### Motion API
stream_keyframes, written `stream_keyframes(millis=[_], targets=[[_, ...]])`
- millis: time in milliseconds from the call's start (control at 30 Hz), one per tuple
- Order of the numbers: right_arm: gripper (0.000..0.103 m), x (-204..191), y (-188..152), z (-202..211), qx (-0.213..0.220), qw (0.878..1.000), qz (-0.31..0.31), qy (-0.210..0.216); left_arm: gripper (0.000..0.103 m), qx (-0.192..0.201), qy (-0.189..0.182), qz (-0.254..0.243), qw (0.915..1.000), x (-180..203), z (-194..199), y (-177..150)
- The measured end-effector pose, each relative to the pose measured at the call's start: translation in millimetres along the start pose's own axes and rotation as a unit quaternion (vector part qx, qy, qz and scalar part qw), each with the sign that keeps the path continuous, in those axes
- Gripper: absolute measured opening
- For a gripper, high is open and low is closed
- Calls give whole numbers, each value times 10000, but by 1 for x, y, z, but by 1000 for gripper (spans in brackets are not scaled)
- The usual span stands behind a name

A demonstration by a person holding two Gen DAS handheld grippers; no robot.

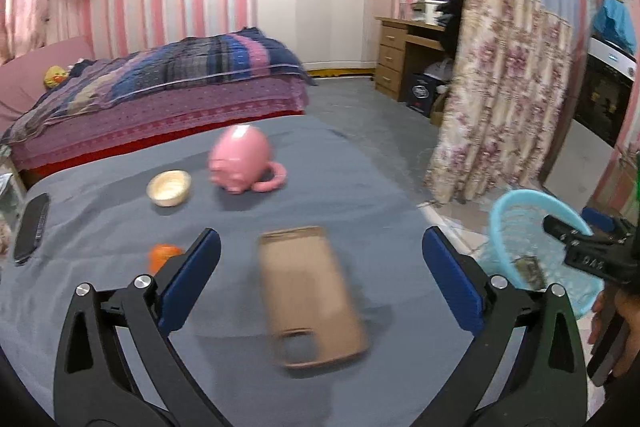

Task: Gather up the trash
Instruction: 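Move both tools back over the table toward the whole orange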

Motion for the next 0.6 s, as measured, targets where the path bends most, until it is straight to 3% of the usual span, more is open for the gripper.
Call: stream_keyframes(millis=[300, 467, 600], targets=[[98, -88, 1, -21, -128, 9991, 279, 302, 97, -407, 571, 432, 9966, -107, -46, -21], [98, -116, -2, -30, -180, 9982, 493, 275, 96, -718, 584, 648, 9936, -136, -80, -27], [98, -131, -3, -39, -243, 9979, 556, 236, 73, -973, 508, 729, 9913, -144, -106, -26]])
Point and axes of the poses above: each gripper's, at about its wrist camera, not at the fingertips, and z roughly against the way its jaws point, x to its right, y to its top, the point moved 6 cm from there along -z, roughly the way its jaws point, and after that the axes turned 12 degrees about -x, right-handed, at the moved point
